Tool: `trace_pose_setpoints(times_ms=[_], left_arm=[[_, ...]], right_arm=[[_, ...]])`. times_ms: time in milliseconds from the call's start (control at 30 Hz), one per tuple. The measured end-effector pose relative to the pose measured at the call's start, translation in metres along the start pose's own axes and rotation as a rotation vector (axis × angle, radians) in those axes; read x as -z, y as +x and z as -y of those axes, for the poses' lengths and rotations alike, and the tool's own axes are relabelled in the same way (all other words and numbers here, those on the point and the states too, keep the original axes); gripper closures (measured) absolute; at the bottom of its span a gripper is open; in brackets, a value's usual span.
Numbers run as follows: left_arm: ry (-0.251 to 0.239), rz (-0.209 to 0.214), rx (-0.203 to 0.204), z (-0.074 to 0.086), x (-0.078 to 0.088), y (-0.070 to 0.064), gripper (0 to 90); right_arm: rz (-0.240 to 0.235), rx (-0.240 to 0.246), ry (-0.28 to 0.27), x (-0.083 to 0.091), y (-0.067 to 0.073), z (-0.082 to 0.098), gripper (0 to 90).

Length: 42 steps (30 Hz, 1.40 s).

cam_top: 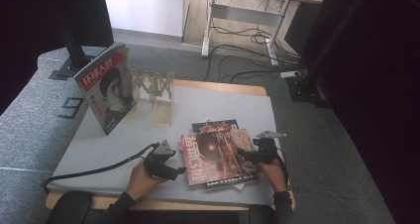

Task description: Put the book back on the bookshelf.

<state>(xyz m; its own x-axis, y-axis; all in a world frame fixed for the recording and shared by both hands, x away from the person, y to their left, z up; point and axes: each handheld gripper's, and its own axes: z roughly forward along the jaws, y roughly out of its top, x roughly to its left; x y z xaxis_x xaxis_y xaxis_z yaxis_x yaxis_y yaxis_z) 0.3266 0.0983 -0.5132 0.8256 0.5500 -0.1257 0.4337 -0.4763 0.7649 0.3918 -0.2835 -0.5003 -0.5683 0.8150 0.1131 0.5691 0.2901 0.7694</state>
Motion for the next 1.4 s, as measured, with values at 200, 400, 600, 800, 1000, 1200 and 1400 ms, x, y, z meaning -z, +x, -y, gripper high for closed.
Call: trace_pose_setpoints(times_ms=[200, 400, 600, 800, 1000, 1200, 1400], left_arm=[[-0.006, 0.029, 0.0, 0.007, -0.002, -0.015, 17.2], [0.0, 0.018, -0.016, 0.013, -0.005, -0.024, 17.2], [-0.012, 0.04, -0.015, 0.015, -0.004, -0.03, 17.2], [-0.023, 0.082, -0.01, 0.017, -0.005, -0.033, 17.5], [-0.019, 0.096, -0.02, 0.016, -0.006, -0.035, 18.0], [0.024, 0.027, -0.062, 0.013, -0.012, -0.041, 21.2], [0.029, 0.0, -0.068, 0.012, -0.011, -0.038, 20.6]], right_arm=[[-0.019, 0.026, 0.021, -0.027, -0.002, -0.023, 8.9], [-0.022, 0.041, 0.041, -0.047, -0.006, -0.037, 8.7], [-0.022, 0.057, 0.047, -0.058, -0.007, -0.046, 8.7], [-0.033, 0.051, 0.067, -0.065, -0.007, -0.05, 9.5], [-0.036, 0.051, 0.067, -0.065, -0.007, -0.05, 10.2], [-0.027, 0.056, 0.071, -0.066, -0.006, -0.05, 10.2], [-0.017, 0.052, 0.074, -0.062, -0.008, -0.047, 10.2]])
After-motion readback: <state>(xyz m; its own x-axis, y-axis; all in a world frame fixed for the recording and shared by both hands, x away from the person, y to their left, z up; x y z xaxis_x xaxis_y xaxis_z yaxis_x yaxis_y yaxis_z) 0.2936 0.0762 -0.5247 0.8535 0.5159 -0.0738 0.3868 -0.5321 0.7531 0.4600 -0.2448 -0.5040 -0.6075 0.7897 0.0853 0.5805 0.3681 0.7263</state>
